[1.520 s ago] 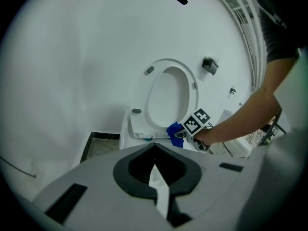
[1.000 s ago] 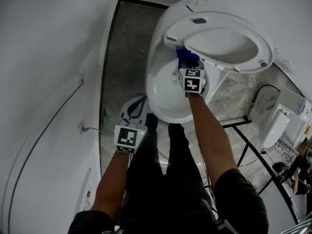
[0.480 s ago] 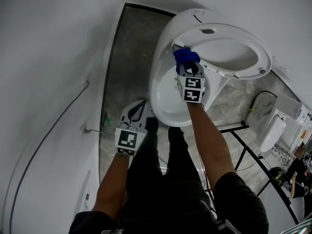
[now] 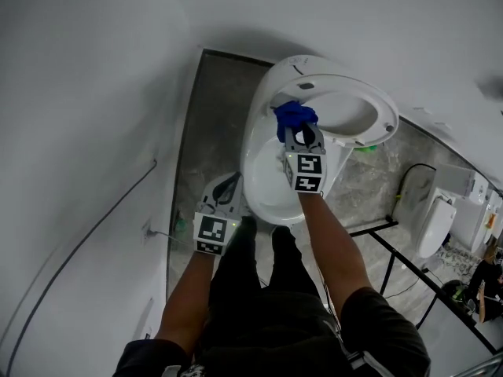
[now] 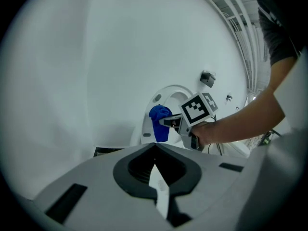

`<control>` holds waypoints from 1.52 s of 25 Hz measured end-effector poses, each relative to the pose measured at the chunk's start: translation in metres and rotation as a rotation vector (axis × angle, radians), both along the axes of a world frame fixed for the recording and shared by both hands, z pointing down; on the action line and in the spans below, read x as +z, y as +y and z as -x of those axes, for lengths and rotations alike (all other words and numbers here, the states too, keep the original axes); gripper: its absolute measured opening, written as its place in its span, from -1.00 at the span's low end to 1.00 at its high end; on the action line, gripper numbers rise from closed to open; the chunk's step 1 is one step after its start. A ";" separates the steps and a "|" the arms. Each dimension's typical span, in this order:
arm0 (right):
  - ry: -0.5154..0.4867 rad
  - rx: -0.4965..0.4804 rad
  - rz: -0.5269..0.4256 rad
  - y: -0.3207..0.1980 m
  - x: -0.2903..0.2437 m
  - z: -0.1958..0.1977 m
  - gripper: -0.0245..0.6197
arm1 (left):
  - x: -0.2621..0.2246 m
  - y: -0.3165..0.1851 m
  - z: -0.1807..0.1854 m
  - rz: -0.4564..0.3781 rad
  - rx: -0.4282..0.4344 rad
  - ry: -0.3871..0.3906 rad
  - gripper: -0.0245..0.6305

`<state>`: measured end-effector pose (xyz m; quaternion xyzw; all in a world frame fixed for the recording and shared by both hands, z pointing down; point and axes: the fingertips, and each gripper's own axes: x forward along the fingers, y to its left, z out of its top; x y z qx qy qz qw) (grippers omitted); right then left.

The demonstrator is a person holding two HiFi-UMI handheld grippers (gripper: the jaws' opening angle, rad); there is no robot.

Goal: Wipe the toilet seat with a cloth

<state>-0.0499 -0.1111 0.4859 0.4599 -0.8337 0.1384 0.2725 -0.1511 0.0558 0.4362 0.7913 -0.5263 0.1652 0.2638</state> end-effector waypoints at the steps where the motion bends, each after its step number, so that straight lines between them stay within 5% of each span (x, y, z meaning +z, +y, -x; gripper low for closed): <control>1: -0.007 0.002 -0.013 -0.004 -0.010 0.001 -0.64 | -0.006 -0.004 0.000 -0.011 0.003 -0.003 -0.90; 16: -0.039 0.099 -0.205 -0.037 -0.143 -0.044 -0.64 | -0.068 -0.004 -0.015 -0.076 0.071 -0.055 -0.90; 27: -0.046 -0.098 -0.237 0.105 -0.194 -0.053 -0.64 | -0.135 -0.011 -0.043 -0.178 -0.003 -0.009 -0.90; 38: -0.270 -0.224 -0.139 0.218 -0.229 -0.095 -0.64 | -0.166 0.078 -0.097 -0.172 -0.200 -0.065 -0.90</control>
